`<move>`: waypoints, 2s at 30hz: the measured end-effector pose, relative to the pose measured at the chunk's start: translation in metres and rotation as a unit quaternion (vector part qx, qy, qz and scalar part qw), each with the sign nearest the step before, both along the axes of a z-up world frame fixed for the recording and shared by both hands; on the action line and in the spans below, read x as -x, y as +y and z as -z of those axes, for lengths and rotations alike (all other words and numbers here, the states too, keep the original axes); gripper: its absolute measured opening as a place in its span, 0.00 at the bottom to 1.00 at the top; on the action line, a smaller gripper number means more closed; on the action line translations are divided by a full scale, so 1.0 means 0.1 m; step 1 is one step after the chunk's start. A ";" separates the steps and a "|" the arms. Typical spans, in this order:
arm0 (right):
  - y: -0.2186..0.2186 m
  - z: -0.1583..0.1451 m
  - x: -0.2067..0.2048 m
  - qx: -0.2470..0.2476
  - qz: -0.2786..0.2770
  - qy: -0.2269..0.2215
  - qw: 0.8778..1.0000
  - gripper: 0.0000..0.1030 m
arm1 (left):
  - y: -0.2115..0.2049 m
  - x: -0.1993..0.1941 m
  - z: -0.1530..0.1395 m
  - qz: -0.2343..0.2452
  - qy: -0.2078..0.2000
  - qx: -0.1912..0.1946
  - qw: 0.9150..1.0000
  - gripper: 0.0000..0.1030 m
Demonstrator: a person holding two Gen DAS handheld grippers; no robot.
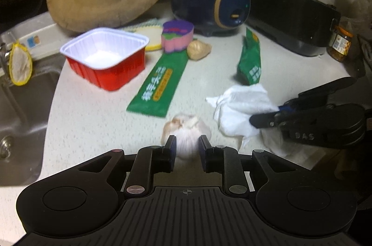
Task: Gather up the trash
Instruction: 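Move the left gripper to the white garlic bulb while the right gripper holds the tissue, then close the left gripper on the garlic bulb while the right gripper holds the tissue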
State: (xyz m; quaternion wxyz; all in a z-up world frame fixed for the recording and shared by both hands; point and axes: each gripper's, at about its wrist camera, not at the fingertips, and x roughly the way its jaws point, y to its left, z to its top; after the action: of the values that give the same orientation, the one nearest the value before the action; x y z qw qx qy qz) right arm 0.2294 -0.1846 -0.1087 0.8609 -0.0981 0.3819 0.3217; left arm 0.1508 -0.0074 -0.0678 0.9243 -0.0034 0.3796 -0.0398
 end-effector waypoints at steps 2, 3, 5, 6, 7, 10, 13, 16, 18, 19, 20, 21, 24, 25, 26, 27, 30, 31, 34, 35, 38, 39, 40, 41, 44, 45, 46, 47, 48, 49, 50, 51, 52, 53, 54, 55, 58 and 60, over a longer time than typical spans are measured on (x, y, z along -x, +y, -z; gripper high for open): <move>0.01 0.00 -0.02 -0.001 0.001 0.000 1.000 0.08 | -0.02 -0.02 0.00 0.004 -0.001 -0.008 1.000 0.25; 0.01 0.00 -0.03 -0.001 0.002 0.000 1.000 0.08 | -0.03 -0.03 0.00 0.005 -0.002 -0.010 1.000 0.26; 0.02 0.00 -0.04 -0.001 0.002 -0.001 1.000 0.08 | -0.03 -0.05 0.00 0.006 -0.002 -0.012 1.000 0.28; 0.02 0.00 -0.04 -0.001 0.002 -0.001 1.000 0.08 | -0.03 -0.05 0.00 0.006 -0.002 -0.013 1.000 0.28; 0.02 0.00 -0.04 -0.001 0.002 -0.002 1.000 0.08 | -0.03 -0.06 -0.01 0.006 -0.003 -0.012 1.000 0.27; 0.03 0.01 -0.05 -0.001 0.003 -0.003 1.000 0.08 | -0.05 -0.07 -0.04 0.016 -0.014 -0.002 1.000 0.27; 0.03 0.01 -0.05 -0.001 0.005 -0.004 1.000 0.08 | -0.10 -0.10 -0.02 0.025 -0.010 -0.013 1.000 0.27; 0.01 -0.01 -0.04 0.001 0.012 -0.011 1.000 0.08 | -0.11 -0.11 0.00 0.023 -0.015 -0.030 0.999 0.27; -0.02 -0.02 -0.04 0.001 0.018 -0.014 1.000 0.08 | -0.10 -0.13 0.01 0.021 -0.013 -0.029 0.999 0.29; -0.04 -0.02 -0.05 0.001 0.023 -0.013 1.000 0.08 | -0.10 -0.14 0.01 0.021 -0.013 -0.028 0.999 0.28; -0.06 -0.02 -0.05 0.000 0.026 -0.013 1.000 0.08 | -0.10 -0.14 0.01 0.022 -0.012 -0.028 0.999 0.30; -0.07 -0.02 -0.04 0.000 0.029 -0.014 0.999 0.08 | -0.11 -0.14 0.01 0.024 -0.012 -0.028 0.999 0.31; -0.11 0.00 -0.04 0.000 0.034 -0.012 0.999 0.08 | -0.12 -0.15 0.02 0.026 -0.014 -0.028 0.999 0.34; -0.11 0.00 -0.04 0.000 0.035 -0.011 0.999 0.08 | -0.12 -0.16 0.01 0.025 -0.014 -0.027 0.999 0.35; -0.11 0.00 -0.03 0.000 0.035 -0.012 0.999 0.08 | -0.12 -0.18 0.01 0.024 -0.013 -0.026 0.999 0.35; -0.12 0.00 -0.02 0.000 0.035 -0.012 0.999 0.08 | -0.11 -0.19 0.01 0.024 -0.011 -0.023 0.999 0.35; -0.12 0.00 -0.01 0.000 0.035 -0.012 0.999 0.08 | -0.10 -0.23 0.00 0.022 -0.006 -0.014 1.000 0.35; -0.12 0.00 -0.01 0.000 0.035 -0.012 0.999 0.08 | -0.10 -0.24 0.00 0.021 -0.005 -0.011 1.000 0.36; -0.12 0.00 -0.01 -0.001 0.036 -0.012 0.999 0.08 | -0.11 -0.25 0.00 0.023 -0.004 -0.007 1.000 0.37; -0.11 0.00 -0.01 -0.001 0.035 -0.012 0.999 0.08 | -0.12 -0.25 0.00 0.024 -0.003 -0.007 1.000 0.38; -0.11 0.00 -0.01 -0.001 0.035 -0.012 0.999 0.08 | -0.13 -0.26 0.00 0.027 -0.002 -0.006 1.000 0.42; -0.11 0.01 -0.01 0.000 0.035 -0.012 0.999 0.08 | -0.13 -0.27 0.00 0.028 -0.001 -0.004 1.000 0.43; -0.11 0.01 -0.01 0.000 0.035 -0.012 0.999 0.08 | -0.13 -0.27 0.00 0.028 -0.001 -0.001 1.000 0.45; -0.11 0.01 -0.01 -0.001 0.036 -0.012 0.999 0.08 | -0.13 -0.27 0.00 0.030 0.000 0.002 1.000 0.47; -0.11 0.00 -0.01 -0.001 0.036 -0.012 0.999 0.08 | -0.11 -0.26 0.00 0.031 -0.003 0.013 0.999 0.49; -0.11 0.00 -0.01 -0.001 0.035 -0.012 0.999 0.08 | -0.10 -0.25 0.00 0.031 -0.004 0.014 0.999 0.49; -0.11 0.00 0.00 -0.001 0.036 -0.012 0.999 0.08 | -0.09 -0.25 0.00 0.028 -0.007 0.009 1.000 0.48; -0.11 0.00 0.00 -0.001 0.036 -0.012 0.999 0.08 | -0.09 -0.24 0.00 0.024 -0.011 -0.002 1.000 0.48; -0.11 0.00 0.00 0.000 0.036 -0.013 0.999 0.08 | -0.10 -0.24 0.00 0.019 -0.013 -0.014 1.000 0.47; -0.11 0.00 0.00 0.001 0.036 -0.015 0.999 0.08 | -0.09 -0.26 0.01 0.018 -0.010 -0.020 1.000 0.46; -0.11 0.00 0.00 0.002 0.034 -0.017 0.999 0.08 | -0.08 -0.27 0.02 0.018 -0.005 -0.019 1.000 0.47; -0.10 0.00 0.00 0.003 0.033 -0.020 0.999 0.08 | -0.08 -0.29 0.03 0.020 -0.001 -0.015 1.000 0.48; -0.10 0.00 0.00 0.004 0.031 -0.021 0.999 0.08 | -0.08 -0.30 0.04 0.021 0.001 -0.013 1.000 0.49; -0.09 -0.01 0.00 0.004 0.029 -0.023 0.999 0.08 | -0.08 -0.31 0.04 0.021 0.001 -0.014 1.000 0.50; -0.09 -0.01 0.00 0.004 0.028 -0.023 0.999 0.08 | -0.08 -0.33 0.04 0.020 0.001 -0.014 1.000 0.50; -0.08 -0.01 0.00 0.004 0.028 -0.024 0.999 0.08 | -0.07 -0.35 0.05 0.017 0.001 -0.010 1.000 0.50; -0.08 -0.02 0.02 0.011 0.025 -0.038 0.999 0.09 | -0.02 -0.40 0.07 0.008 0.002 0.005 1.000 0.52; -0.07 -0.03 0.06 0.020 0.020 -0.056 0.998 0.20 | 0.00 -0.44 0.09 0.006 0.003 0.013 1.000 0.54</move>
State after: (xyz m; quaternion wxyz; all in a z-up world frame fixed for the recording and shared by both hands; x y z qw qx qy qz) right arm 0.2236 -0.1914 -0.1056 0.8850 -0.1251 0.3416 0.2906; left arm 0.1953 -0.0070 -0.0766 0.9227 -0.0139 0.3821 -0.0500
